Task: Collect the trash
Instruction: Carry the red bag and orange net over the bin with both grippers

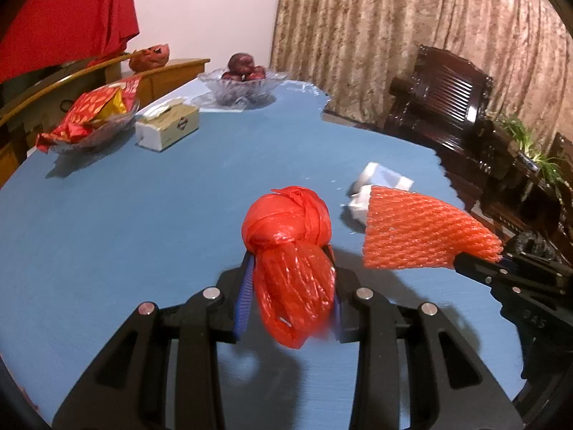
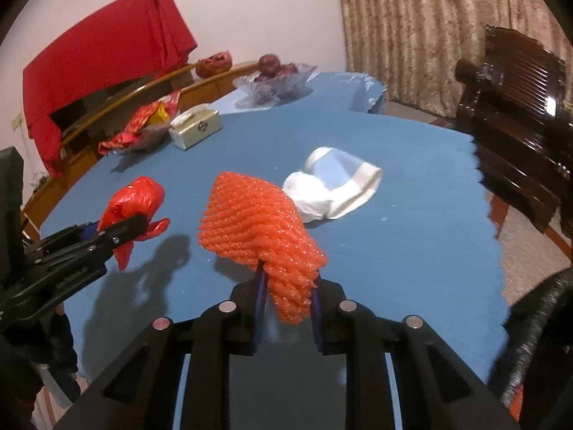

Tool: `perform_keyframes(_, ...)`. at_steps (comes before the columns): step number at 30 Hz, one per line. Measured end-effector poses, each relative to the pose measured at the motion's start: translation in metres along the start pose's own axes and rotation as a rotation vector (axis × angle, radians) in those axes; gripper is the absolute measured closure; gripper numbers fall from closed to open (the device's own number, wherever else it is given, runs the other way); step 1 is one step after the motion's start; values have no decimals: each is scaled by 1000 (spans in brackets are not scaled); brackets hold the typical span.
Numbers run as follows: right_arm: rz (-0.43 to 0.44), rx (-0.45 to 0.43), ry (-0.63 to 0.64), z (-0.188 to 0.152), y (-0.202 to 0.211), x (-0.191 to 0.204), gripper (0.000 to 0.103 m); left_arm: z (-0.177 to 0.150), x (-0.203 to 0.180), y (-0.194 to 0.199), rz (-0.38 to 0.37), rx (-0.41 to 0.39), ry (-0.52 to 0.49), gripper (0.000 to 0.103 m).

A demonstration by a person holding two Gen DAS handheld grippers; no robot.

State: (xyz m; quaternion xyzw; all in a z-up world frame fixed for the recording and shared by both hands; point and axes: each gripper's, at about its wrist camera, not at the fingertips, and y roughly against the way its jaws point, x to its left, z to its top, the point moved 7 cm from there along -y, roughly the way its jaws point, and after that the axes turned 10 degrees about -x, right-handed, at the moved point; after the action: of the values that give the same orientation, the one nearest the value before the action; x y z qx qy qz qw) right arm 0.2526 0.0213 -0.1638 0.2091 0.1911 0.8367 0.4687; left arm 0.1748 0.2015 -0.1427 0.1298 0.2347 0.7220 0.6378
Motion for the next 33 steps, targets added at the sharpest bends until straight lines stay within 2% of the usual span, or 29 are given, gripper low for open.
perform_keyframes(10, -65, -70, -28, 4, 54, -37, 81, 11, -58, 23, -75, -48, -44, 70)
perform_keyframes(18, -129, -120, -63, 5, 97, -71, 81, 13, -107, 32, -144, -57, -78, 70)
perform_keyframes(33, -300, -179, -130, -14, 181, -152, 81, 7, -221, 49, -298, -77, -163, 70)
